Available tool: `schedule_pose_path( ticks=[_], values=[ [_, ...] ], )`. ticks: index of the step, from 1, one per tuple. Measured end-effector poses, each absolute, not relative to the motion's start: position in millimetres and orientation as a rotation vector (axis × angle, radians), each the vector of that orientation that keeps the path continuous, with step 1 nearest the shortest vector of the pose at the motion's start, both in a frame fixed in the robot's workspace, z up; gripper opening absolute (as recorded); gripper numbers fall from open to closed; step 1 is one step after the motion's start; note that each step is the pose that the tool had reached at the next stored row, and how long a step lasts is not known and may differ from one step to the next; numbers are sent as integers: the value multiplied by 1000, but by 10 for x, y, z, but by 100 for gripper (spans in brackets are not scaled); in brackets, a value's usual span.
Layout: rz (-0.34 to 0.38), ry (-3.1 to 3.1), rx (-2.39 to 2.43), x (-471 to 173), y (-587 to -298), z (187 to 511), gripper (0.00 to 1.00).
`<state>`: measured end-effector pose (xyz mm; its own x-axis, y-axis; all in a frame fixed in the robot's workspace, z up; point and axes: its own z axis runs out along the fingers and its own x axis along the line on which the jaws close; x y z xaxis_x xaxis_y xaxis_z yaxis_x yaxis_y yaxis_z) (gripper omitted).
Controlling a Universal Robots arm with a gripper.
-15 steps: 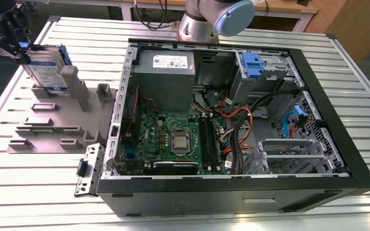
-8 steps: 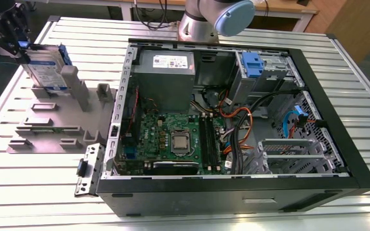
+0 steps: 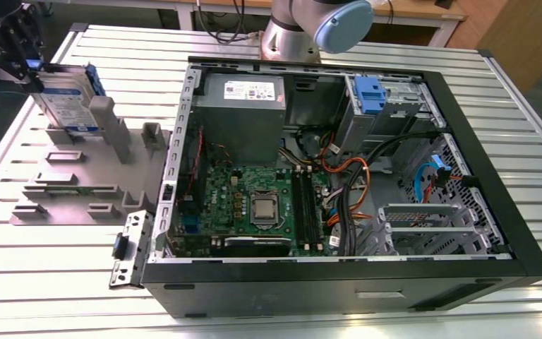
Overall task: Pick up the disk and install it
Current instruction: 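Pick up the disk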
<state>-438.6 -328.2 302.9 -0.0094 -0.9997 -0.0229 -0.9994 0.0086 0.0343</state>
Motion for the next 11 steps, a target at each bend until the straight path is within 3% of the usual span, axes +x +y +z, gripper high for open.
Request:
schedule_pose_path(
  ticks=[11],
  values=[
    [-63,-2225,2205,-4386,-3281,3057,37]
  ],
)
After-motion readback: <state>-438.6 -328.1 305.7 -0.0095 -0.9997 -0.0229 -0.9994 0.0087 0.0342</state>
